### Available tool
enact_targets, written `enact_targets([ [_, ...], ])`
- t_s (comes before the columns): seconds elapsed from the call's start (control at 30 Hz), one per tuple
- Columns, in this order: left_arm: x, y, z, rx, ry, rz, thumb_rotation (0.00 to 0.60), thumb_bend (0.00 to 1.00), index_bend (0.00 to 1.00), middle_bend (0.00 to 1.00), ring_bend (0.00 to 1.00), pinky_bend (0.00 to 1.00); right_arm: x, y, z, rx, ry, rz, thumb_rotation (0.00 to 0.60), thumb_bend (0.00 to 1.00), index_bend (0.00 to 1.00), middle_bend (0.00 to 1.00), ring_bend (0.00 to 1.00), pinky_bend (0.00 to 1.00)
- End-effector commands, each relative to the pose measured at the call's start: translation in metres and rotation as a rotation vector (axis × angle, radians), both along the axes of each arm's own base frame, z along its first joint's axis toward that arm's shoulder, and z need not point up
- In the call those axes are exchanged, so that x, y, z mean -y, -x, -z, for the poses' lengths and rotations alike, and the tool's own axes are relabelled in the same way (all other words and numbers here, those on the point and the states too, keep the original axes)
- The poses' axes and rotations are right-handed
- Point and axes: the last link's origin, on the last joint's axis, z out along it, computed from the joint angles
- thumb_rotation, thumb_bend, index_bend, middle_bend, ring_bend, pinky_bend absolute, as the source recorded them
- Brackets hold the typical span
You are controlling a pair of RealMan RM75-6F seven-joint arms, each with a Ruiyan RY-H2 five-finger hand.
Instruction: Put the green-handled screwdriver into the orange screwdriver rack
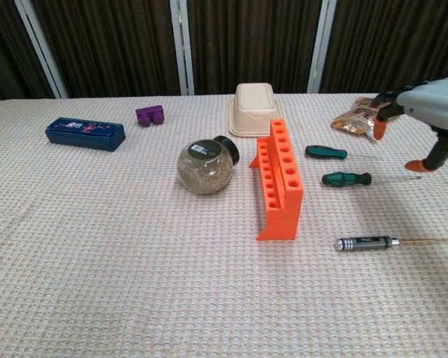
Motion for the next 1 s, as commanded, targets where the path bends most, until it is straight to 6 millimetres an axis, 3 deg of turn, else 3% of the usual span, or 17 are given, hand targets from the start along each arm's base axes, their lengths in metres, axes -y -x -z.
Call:
enact_targets([
  [0.03, -0.001, 0.000, 0.000, -0.001, -0.002, 0.000, 0.600, 0.16, 0.14, 0.00, 0.00, 0.00, 0.011, -0.009, 0.016, -0.038, -0.006, -0.002, 0.600, 0.25, 0.34, 0.06, 0.00, 0.00],
  [0.6, -0.003, 0.002, -0.001, 0.001, -0.005, -0.010, 0.600, 0.16, 0.14, 0.00, 0.00, 0.00, 0.035, -0.032, 0.060, -0.162, -0.059, 0.055, 0.600, 0.25, 0.36, 0.07, 0.00, 0.00],
  [1.0, -0.004, 0.006, -0.002, 0.001, -0.011, -0.027, 0.600, 0.16, 0.14, 0.00, 0.00, 0.00, 0.052, -0.040, 0.074, -0.185, -0.108, 0.145, 0.600, 0.25, 0.36, 0.07, 0.00, 0.00],
])
